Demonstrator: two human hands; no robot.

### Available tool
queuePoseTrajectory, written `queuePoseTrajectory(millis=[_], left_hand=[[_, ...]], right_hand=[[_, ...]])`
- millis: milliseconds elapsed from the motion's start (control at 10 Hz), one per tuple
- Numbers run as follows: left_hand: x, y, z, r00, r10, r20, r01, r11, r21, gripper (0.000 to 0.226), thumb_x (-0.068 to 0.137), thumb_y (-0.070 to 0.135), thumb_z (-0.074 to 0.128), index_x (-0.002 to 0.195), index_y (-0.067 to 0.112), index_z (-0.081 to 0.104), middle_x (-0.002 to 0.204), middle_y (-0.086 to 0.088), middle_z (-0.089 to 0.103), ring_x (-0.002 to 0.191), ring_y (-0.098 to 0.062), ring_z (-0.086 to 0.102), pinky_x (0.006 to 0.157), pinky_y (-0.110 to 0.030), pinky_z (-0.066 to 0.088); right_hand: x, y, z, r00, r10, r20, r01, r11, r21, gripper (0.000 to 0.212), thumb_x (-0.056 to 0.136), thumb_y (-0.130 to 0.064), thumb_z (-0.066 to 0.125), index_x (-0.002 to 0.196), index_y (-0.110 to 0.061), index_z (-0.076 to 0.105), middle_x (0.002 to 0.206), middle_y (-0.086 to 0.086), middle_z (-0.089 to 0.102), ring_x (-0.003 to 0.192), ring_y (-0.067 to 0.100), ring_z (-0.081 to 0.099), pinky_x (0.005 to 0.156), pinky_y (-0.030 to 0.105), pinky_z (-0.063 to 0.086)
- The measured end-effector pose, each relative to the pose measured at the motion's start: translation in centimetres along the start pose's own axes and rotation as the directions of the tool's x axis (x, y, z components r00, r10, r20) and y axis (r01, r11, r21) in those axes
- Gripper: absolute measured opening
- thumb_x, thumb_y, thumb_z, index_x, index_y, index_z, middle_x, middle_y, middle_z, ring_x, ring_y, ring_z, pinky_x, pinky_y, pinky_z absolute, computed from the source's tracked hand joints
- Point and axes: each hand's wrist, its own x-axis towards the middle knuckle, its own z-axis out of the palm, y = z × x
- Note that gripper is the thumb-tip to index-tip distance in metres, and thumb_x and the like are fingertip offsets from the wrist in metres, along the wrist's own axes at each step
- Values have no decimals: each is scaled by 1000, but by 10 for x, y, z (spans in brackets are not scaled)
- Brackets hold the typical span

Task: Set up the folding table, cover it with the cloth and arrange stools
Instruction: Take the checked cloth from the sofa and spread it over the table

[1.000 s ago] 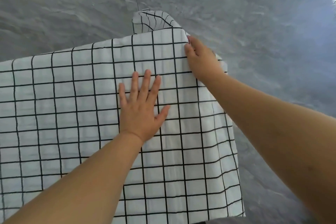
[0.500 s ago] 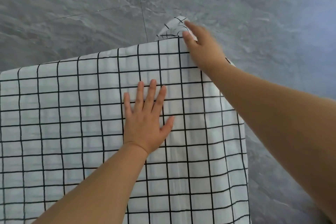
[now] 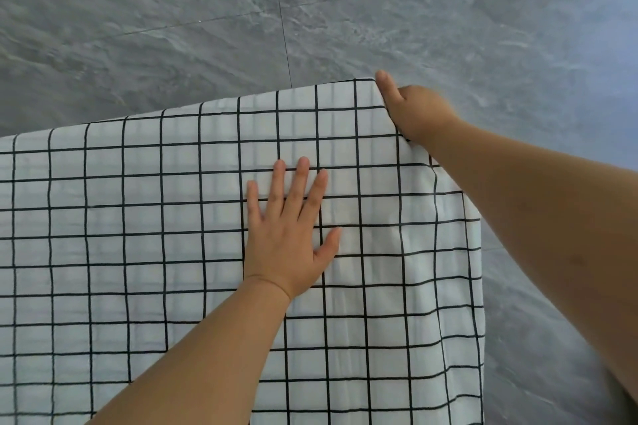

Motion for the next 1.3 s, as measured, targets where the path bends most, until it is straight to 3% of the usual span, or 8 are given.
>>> queuePoseTrajectory(millis=[200,300,400,600,800,900,1100,1300], left_hand=[[0,1,1,1000,1,-9,-1,1000,1,72,90,57,23,151,22,8,159,-4,1,145,-30,-1,112,-60,5],[0,1,3,1000,0,-18,0,1000,4,72,89,56,23,151,22,7,158,-4,0,145,-30,-1,112,-60,5],[0,2,3,1000,1,-30,-1,1000,-1,72,89,56,25,150,21,9,158,-4,3,145,-30,0,112,-59,5],[-1,1,4,997,-1,-72,-2,999,-43,74,88,56,23,150,18,6,158,-5,1,145,-27,-1,113,-58,5],[-14,-8,-13,973,40,-225,-120,927,-356,49,83,38,39,122,12,53,119,-6,54,117,-21,39,112,-58,14],[-31,-35,-33,965,87,-246,-193,872,-450,47,84,36,36,125,17,52,118,1,56,116,-18,40,115,-50,8],[-85,-184,-33,974,-192,-122,155,952,-264,67,93,35,43,150,17,12,157,-6,9,144,-24,4,117,-46,0],[-149,-295,-14,836,-545,64,540,797,-269,70,96,45,31,150,19,-5,158,-5,-12,144,-22,-12,116,-46,-3]], right_hand=[[-21,-6,13,916,-141,-376,236,946,220,51,98,-50,24,113,-13,57,108,6,61,106,26,53,81,32,39],[-43,-24,28,792,-423,-441,488,872,39,51,95,-44,38,136,-15,46,143,7,43,134,24,34,109,34,26],[-56,-28,53,782,-549,-294,490,834,-254,56,95,-41,38,145,-17,33,155,11,22,144,31,12,116,47,13],[-60,-28,57,826,-523,-210,413,815,-406,61,95,-46,21,150,-19,17,158,9,9,145,30,3,116,46,5],[-70,-43,48,916,-384,-116,250,772,-585,62,97,-48,15,150,-23,-4,158,5,-9,145,27,-10,116,46,-3],[-77,-57,44,951,-299,-80,188,763,-618,60,99,-45,15,150,-23,-8,158,7,-13,144,27,-13,117,47,-1],[-107,-117,60,974,-184,-134,74,813,-577,69,94,-13,39,150,-14,-1,157,13,-12,144,30,-9,117,45,4],[-148,-232,131,861,-508,-25,443,773,-454,61,97,-30,40,150,-17,12,158,11,1,145,28,-1,117,42,7]])
